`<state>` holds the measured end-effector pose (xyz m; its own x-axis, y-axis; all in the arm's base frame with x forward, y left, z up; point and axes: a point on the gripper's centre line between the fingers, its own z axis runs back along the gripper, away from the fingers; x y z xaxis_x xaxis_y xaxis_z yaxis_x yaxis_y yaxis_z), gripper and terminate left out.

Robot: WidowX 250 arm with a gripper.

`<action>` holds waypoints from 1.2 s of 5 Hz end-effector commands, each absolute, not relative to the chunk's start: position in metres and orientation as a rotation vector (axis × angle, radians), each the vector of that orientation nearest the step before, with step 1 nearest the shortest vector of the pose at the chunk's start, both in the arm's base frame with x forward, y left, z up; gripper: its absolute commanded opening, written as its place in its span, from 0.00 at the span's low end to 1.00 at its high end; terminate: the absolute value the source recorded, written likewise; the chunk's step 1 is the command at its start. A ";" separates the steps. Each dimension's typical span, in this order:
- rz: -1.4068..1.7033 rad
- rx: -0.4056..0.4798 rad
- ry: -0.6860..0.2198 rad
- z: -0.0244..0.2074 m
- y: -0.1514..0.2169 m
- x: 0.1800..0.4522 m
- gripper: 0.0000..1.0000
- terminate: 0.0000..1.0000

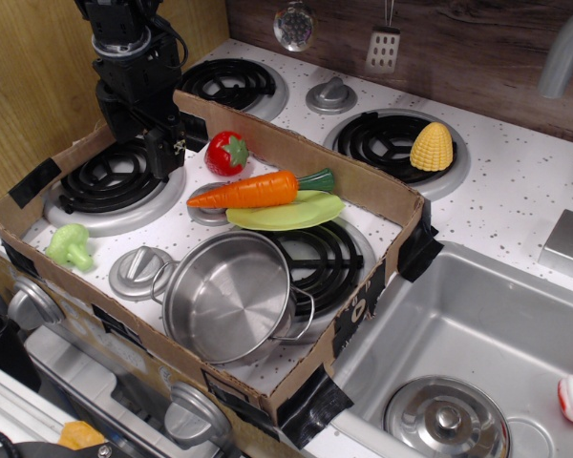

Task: Take carrot off plate

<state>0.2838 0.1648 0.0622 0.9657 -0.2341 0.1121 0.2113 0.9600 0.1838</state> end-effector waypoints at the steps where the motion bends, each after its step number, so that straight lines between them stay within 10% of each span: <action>1: -0.226 0.172 -0.134 0.062 0.165 0.284 1.00 0.00; 6: -0.413 -0.119 -0.070 0.084 0.104 0.317 1.00 0.00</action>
